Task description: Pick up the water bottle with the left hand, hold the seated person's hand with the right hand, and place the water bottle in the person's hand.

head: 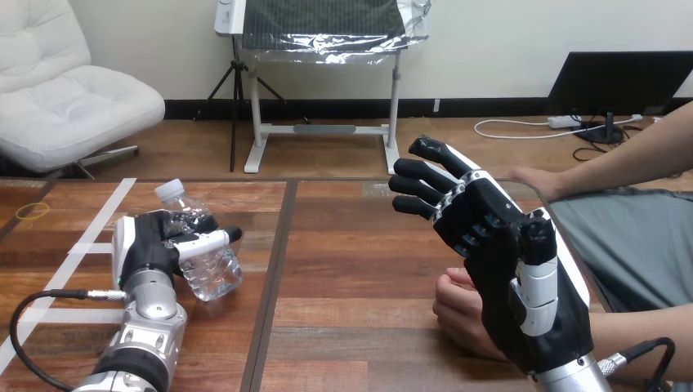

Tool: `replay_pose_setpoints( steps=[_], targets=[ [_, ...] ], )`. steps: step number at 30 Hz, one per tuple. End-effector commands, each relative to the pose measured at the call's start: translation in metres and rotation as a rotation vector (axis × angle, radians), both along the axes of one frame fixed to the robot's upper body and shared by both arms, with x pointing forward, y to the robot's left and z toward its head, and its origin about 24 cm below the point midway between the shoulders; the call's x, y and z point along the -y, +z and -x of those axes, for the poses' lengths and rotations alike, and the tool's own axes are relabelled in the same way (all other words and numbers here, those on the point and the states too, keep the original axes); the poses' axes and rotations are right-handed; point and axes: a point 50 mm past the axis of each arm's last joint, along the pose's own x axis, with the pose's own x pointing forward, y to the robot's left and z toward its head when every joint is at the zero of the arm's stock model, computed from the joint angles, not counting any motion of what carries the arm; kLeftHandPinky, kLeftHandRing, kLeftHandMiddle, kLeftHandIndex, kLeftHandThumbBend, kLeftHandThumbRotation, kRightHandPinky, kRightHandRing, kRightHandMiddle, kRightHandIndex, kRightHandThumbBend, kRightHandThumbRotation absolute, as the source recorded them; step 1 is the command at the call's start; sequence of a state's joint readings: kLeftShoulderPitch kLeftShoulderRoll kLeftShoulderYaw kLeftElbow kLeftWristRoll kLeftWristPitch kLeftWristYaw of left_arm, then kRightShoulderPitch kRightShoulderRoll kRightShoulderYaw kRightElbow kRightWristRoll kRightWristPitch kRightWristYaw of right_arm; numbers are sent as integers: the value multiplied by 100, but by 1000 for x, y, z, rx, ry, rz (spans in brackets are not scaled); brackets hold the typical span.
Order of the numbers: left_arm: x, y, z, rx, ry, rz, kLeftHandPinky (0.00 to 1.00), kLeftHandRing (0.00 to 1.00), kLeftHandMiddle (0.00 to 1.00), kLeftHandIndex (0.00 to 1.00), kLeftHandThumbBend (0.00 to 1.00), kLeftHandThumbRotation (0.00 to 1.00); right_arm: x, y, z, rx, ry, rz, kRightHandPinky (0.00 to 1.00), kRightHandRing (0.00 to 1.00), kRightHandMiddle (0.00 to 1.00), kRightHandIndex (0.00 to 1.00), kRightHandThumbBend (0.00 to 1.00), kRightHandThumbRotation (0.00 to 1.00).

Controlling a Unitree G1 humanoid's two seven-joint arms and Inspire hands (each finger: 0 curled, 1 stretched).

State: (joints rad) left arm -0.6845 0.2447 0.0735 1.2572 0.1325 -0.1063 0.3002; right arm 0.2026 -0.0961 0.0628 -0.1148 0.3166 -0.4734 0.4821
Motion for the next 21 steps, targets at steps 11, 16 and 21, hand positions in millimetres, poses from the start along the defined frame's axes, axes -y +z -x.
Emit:
replay_pose_setpoints(
  steps=[11, 16, 21],
  targets=[
    [12, 29, -18, 188, -46, -6, 29, 37, 43, 45, 70, 0, 0, 16, -7, 74, 2, -2, 81, 83, 83, 87, 77, 100],
    [13, 30, -16, 229, -53, 0, 27, 35, 41, 45, 69, 0, 1, 15, -9, 73, -7, 12, 81, 83, 83, 87, 76, 100],
    [15, 32, -15, 281, -66, -11, 27, 35, 41, 45, 69, 0, 6, 14, -15, 79, -28, 68, 82, 83, 83, 88, 75, 100]
  ],
)
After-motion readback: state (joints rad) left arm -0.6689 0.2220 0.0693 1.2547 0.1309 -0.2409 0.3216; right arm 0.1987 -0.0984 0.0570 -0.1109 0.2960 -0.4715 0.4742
